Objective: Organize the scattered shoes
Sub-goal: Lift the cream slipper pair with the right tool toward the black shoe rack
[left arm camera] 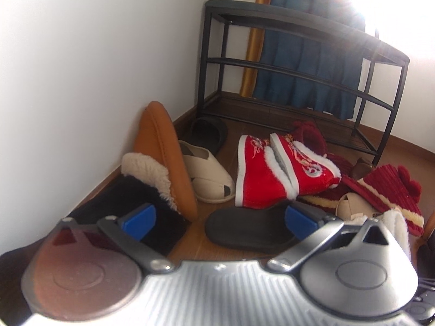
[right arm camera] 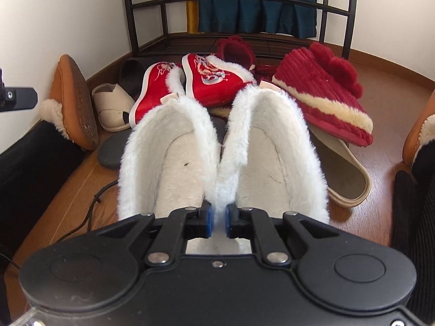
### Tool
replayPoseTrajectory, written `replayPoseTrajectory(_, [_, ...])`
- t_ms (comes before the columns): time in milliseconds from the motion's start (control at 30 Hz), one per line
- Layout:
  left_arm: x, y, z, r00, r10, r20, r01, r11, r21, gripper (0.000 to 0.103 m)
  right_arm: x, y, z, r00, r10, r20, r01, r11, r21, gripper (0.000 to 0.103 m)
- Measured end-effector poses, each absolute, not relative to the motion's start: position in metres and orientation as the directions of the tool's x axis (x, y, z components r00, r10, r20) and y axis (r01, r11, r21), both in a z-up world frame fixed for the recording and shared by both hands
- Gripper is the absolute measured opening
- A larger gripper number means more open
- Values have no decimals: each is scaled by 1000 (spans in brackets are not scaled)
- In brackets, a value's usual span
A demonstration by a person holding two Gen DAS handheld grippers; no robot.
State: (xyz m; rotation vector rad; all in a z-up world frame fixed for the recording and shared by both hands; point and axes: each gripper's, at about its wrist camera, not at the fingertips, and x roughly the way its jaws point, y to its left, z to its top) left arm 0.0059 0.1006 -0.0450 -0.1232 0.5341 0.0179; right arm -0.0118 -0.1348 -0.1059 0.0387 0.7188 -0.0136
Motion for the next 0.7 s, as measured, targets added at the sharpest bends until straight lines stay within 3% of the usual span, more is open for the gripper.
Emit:
replayPoseTrajectory(467, [8,117,-24,885,-12,-465,-69,985,-156,102,27,-155,3,831,91,-549,1,986,165,9])
replayPoseTrajectory(700, [29,121,-8,899,-7,-438,-72,984,-164,103,99,-174,82,843,71,-533,-10,993,116,9])
